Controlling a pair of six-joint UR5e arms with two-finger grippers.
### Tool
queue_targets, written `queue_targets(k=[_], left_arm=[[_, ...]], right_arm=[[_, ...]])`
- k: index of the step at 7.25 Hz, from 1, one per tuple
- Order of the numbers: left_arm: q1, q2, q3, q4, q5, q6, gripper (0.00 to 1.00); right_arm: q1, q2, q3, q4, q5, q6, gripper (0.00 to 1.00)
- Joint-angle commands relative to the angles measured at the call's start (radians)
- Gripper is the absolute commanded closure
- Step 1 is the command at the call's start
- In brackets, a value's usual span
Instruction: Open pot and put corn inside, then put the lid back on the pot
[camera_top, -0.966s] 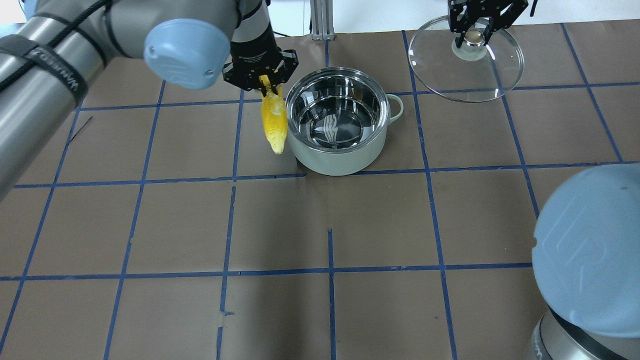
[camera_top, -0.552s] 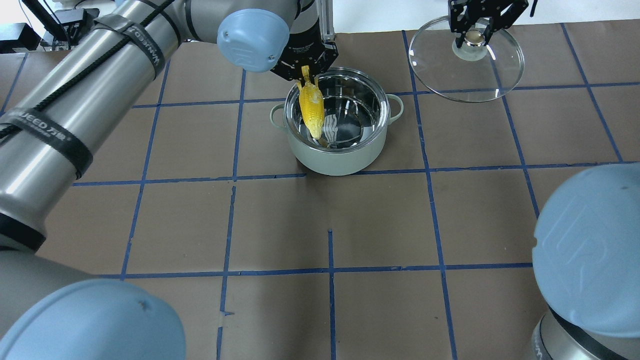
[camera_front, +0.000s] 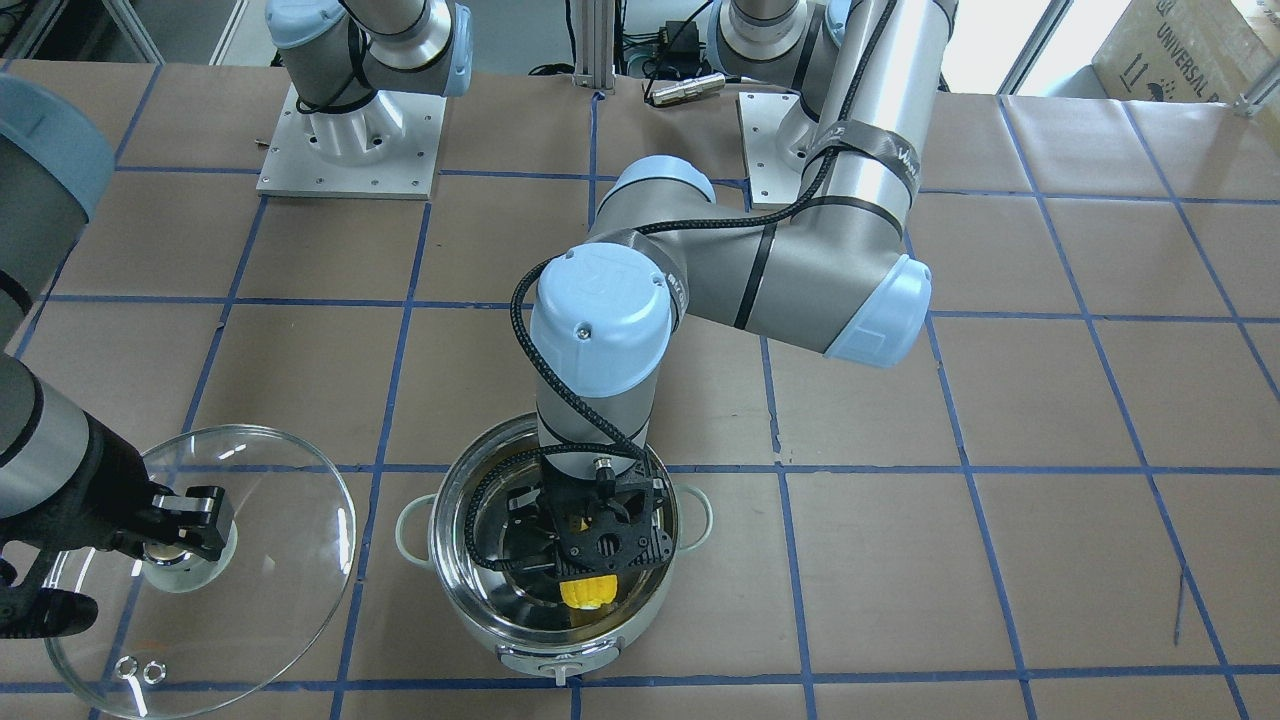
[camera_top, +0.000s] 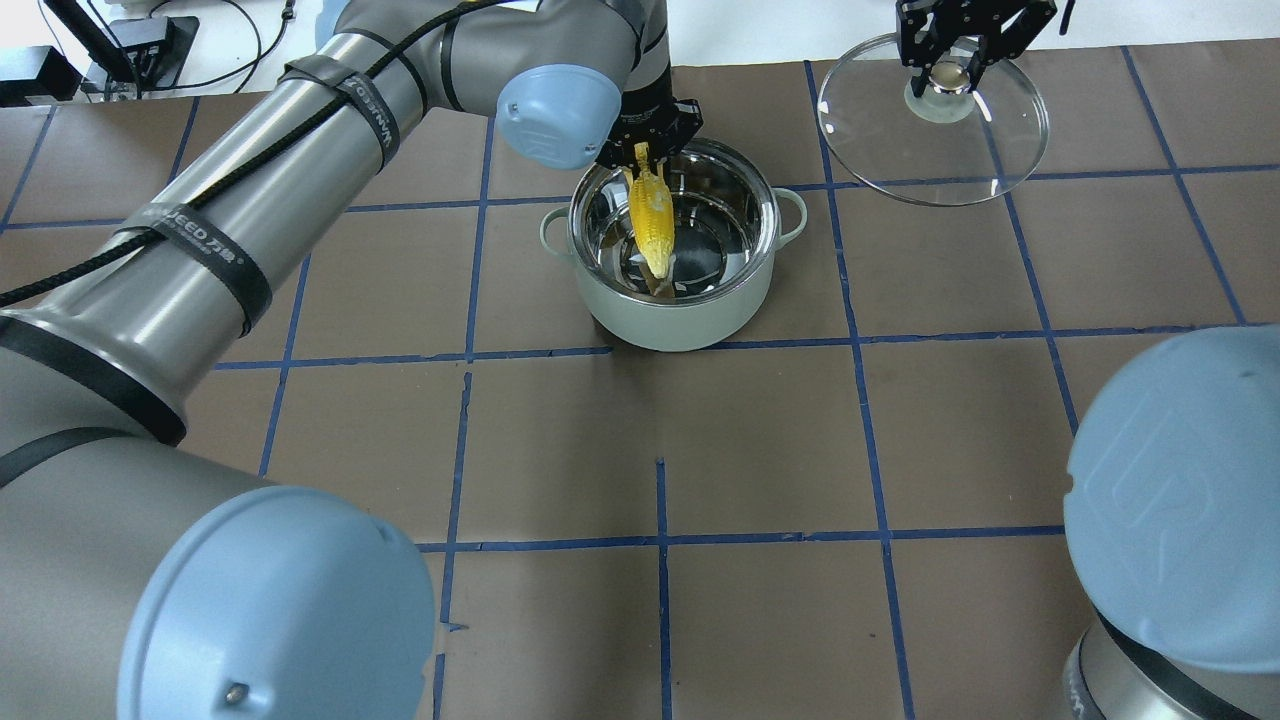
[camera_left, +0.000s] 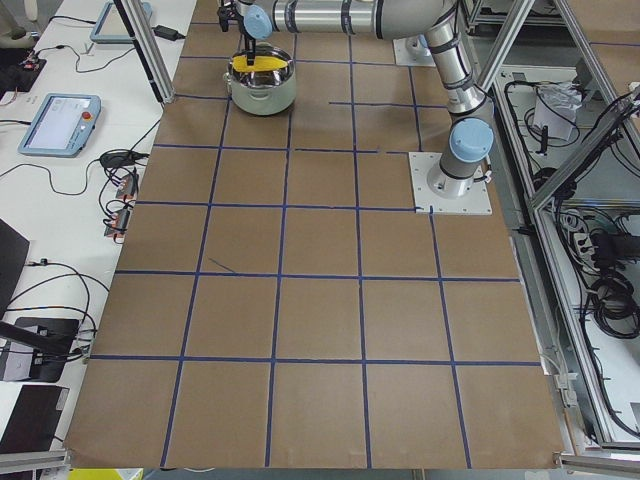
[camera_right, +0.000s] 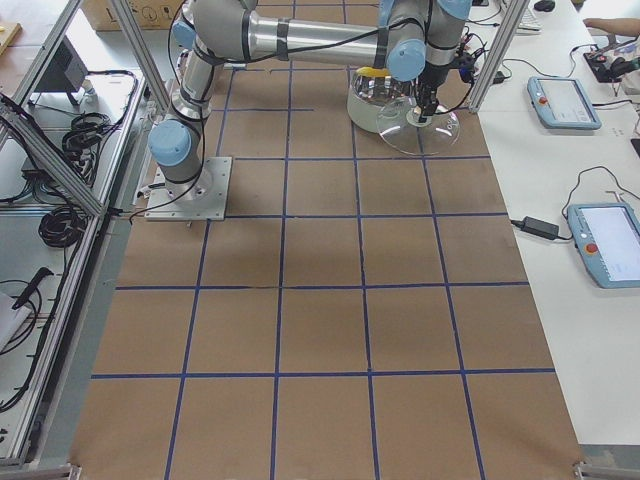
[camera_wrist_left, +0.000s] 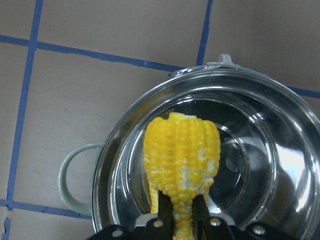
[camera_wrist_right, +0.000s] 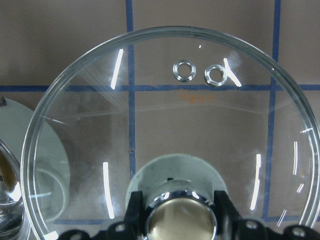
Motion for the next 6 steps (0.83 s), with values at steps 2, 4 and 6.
queue_targets(k=[2,4,6], left_arm=[[-0.009,-0.019,-0.009,0.025,0.001,-0.003,0.06],[-0.009,-0.016,-0.009,0.022,0.0,-0.004,0.0],[0.011,0.005,-0.015,0.017,-0.001,0.017,0.0]], right_arm=[[0.0,0.0,0.0,0.003,0.001,0.0,0.83],[0.0,0.0,0.0,0.003,0.001,0.002,0.83],[0.0,-0.002,-0.001,0.005,0.001,0.003,0.83]])
